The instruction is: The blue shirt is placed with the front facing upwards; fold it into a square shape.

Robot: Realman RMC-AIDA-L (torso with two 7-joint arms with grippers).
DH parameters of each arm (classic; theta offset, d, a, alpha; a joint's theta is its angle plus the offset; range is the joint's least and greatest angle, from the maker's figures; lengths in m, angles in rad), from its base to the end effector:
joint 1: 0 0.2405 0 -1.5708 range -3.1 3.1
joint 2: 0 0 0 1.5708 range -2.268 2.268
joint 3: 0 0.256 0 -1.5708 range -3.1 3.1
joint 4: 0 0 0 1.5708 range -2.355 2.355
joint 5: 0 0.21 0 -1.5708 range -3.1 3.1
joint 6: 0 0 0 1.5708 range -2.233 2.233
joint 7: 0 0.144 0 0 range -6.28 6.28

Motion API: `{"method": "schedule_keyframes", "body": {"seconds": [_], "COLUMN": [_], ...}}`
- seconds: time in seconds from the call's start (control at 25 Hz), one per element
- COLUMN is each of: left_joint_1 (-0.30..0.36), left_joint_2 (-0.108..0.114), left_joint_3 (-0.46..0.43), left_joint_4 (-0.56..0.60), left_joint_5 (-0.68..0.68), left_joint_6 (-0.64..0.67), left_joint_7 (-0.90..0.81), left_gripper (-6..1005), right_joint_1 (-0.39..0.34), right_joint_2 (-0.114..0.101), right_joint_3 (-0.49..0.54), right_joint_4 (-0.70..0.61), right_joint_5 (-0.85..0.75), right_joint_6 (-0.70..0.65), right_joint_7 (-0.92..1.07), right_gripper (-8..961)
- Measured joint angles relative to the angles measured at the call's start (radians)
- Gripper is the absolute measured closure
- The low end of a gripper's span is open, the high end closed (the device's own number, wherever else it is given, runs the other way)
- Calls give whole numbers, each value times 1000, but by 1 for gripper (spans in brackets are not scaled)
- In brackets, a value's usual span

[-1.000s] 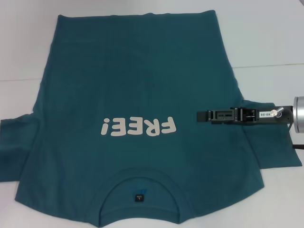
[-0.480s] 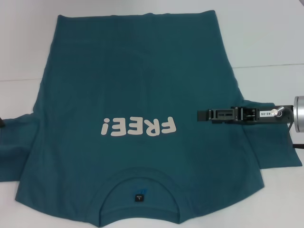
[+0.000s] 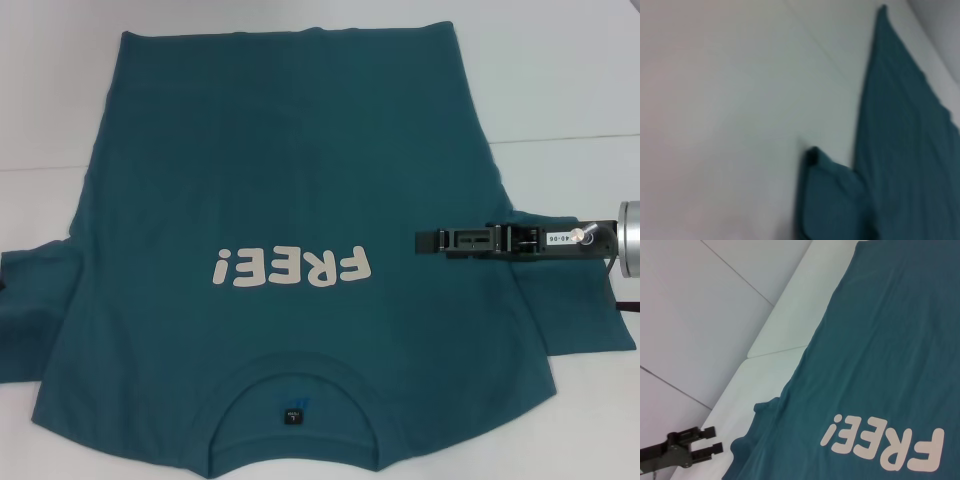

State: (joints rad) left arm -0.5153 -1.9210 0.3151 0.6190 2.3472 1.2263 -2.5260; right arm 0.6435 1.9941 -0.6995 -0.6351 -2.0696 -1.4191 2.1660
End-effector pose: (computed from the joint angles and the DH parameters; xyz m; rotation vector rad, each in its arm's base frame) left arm -0.3817 0.3477 0.0983 -1.5057 -2.0010 -0.6848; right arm 0.2573 0.3791 0.0264 -2.3973 1.5444 0.6549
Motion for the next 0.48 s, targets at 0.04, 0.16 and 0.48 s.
{"method": "schedule_keyframes", "body": {"seconds": [0.04,0.16,0.48], "left_joint_1": [-2,-8,-32], "left_joint_2": [-2,-3,-3], "left_joint_3": [14,28,54], "left_joint_4": [-12,-37,-67], "left_joint_5": [0,0,0], "left_joint_6": [-30,-78,-134], "left_joint_7": [1,7,14], "left_gripper": [279,279,278], "right_joint_1": [0,0,-2], "right_joint_2": [0,0,0], "right_joint_3": [0,0,0], "right_joint_4": [0,0,0], "right_joint_5": [0,0,0], "right_joint_6": [0,0,0], "right_joint_7": [0,1,2], "right_gripper": [34,35,35]}}
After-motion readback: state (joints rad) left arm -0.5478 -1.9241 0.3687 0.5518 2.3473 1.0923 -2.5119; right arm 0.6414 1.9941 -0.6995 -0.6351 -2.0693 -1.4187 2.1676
